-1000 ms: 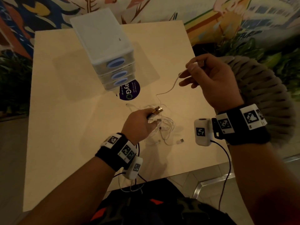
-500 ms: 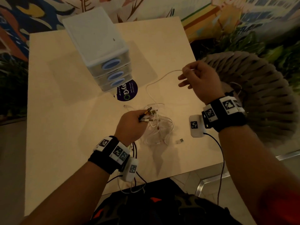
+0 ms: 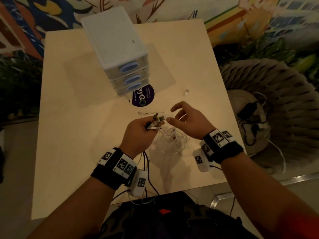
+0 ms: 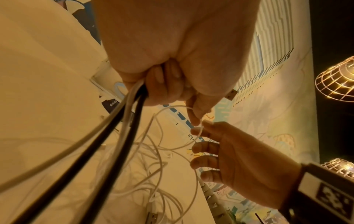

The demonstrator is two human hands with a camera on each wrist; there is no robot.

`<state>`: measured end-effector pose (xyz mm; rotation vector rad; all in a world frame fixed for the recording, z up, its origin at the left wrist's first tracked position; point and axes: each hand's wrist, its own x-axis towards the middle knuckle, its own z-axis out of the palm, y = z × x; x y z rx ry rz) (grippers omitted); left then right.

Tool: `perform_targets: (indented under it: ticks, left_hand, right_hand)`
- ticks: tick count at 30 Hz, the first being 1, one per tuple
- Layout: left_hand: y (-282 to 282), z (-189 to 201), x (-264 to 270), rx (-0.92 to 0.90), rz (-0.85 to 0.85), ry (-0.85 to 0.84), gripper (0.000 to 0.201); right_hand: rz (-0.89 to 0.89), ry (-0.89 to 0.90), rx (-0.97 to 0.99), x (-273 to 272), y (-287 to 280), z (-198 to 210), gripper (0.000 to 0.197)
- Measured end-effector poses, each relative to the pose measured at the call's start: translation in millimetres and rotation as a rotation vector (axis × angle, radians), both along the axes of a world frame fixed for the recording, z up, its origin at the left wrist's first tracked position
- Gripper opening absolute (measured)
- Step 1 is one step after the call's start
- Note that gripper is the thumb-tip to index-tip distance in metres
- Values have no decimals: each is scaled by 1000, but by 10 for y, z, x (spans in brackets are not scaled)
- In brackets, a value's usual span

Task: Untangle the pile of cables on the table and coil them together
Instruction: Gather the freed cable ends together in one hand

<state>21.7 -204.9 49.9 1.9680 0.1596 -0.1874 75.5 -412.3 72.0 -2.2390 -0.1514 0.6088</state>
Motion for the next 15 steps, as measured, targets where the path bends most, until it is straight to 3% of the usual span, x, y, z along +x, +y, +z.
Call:
perform_targets:
  ticks: [5, 8, 15]
  left_hand:
    - [42, 158, -41, -204, 74, 23, 10]
    - [59, 247, -72, -295, 75, -19, 15]
    - [234, 342, -101, -414, 130, -60, 21]
  right_hand:
    - [181, -167, 30, -55, -48, -162, 28]
    - [191, -251, -44, -17, -19, -203, 15]
    - [147, -225, -229, 123, -161, -339, 25]
